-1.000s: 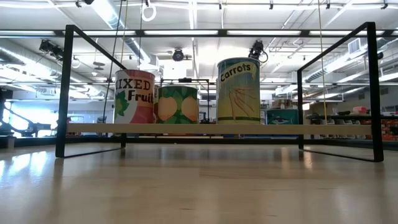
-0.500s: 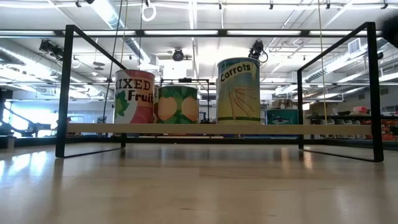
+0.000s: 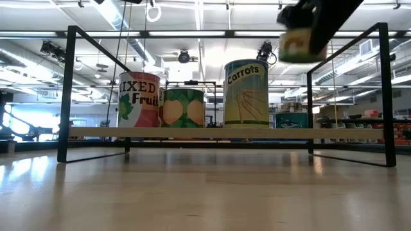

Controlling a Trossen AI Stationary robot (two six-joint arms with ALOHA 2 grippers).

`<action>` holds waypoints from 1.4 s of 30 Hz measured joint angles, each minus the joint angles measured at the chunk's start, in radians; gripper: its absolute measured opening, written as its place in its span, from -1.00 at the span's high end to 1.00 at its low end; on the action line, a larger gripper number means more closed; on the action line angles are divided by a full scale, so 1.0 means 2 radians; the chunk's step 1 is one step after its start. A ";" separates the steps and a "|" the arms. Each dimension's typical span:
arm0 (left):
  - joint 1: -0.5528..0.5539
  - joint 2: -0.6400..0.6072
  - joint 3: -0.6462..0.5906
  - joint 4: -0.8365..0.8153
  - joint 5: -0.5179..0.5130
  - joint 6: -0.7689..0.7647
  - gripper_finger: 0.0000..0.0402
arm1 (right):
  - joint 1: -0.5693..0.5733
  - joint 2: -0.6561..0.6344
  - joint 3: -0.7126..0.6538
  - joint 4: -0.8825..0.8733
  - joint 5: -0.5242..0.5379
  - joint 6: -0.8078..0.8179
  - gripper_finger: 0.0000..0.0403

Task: Pick and place cans onto a shelf
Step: Put the yellow can on the shelf aligned with the blue tuna can

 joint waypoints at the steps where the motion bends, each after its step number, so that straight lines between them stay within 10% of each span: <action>1: 0.000 0.000 0.000 0.000 0.000 0.000 -0.15 | -0.011 0.000 -0.006 0.002 -0.002 -0.007 -0.50; 20: 0.000 0.000 0.000 -0.018 0.028 0.001 -0.15 | -0.073 0.000 -0.149 0.123 -0.083 -0.061 -0.54; 42: -0.002 0.000 0.000 -0.021 0.039 0.000 -0.15 | -0.074 -0.001 -0.144 0.140 -0.075 -0.056 -0.73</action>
